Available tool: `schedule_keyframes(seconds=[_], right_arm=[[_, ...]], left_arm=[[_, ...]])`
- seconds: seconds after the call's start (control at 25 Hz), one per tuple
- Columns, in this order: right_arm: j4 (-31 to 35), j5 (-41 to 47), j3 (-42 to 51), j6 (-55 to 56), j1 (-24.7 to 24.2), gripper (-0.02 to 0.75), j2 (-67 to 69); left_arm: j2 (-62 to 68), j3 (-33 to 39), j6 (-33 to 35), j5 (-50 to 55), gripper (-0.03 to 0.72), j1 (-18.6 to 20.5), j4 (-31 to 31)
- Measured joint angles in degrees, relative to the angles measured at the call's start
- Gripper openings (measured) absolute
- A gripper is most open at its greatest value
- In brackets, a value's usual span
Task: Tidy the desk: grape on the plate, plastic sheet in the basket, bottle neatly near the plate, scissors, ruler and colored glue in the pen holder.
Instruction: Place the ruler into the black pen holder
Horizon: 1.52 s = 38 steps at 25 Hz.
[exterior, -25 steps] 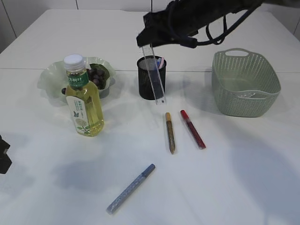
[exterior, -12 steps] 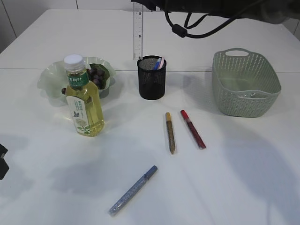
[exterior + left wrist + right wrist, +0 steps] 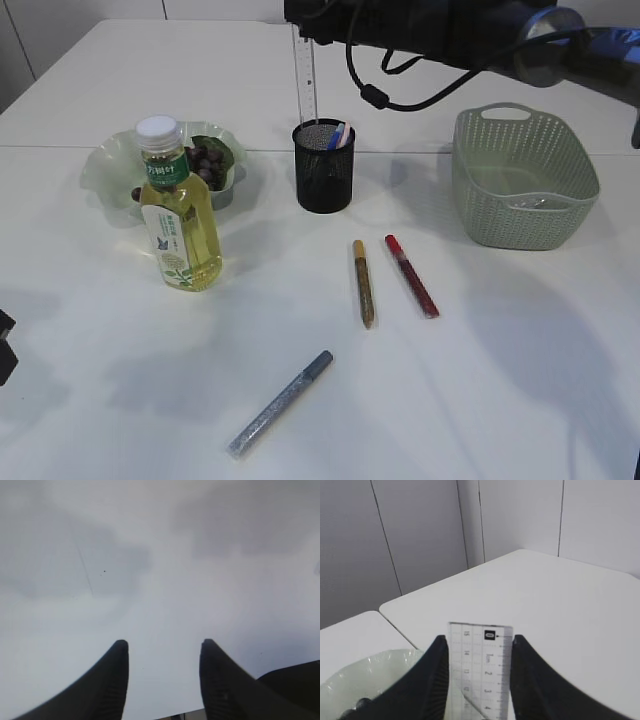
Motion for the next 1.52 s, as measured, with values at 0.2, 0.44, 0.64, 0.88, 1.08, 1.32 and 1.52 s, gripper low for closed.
schedule_keyframes(seconds=[0.2, 0.44, 0.64, 0.88, 1.08, 1.32, 1.52], right_arm=[[1.30, -0.12, -0.09, -1.15, -0.27, 0.290, 2.01], [1.52, -0.21, -0.09, -1.24, -0.61, 0.316, 2.77], [1.55, 1.36, -0.09, 1.07, -0.83, 0.459, 2.77], [-10.86, 2.68, -0.09, 16.26, -2.35, 0.497, 0.82], [-43.61, 6.57, -0.09, 51.22, -2.86, 0.452, -7.32], [-74.59, 30.22, -0.36, 82.00, -1.06, 0.402, -15.07], [-87.24, 38.85, -0.36, 94.60, 1.92, 0.367, -16.12]], left_arm=[[0.00, 0.00, 0.00, 0.13, 0.342, 0.00, 0.00], [0.00, 0.00, 0.00, -0.01, 0.342, 0.00, -0.10], [0.00, 0.00, 0.00, -0.20, 0.341, 0.00, -0.10], [0.00, 0.00, 0.00, -0.20, 0.340, 0.00, -0.10], [0.00, 0.00, 0.00, -0.20, 0.340, 0.00, -0.10], [0.00, 0.00, 0.00, -0.20, 0.333, 0.00, -0.10], [0.00, 0.00, 0.00, -0.20, 0.332, 0.00, -0.10]])
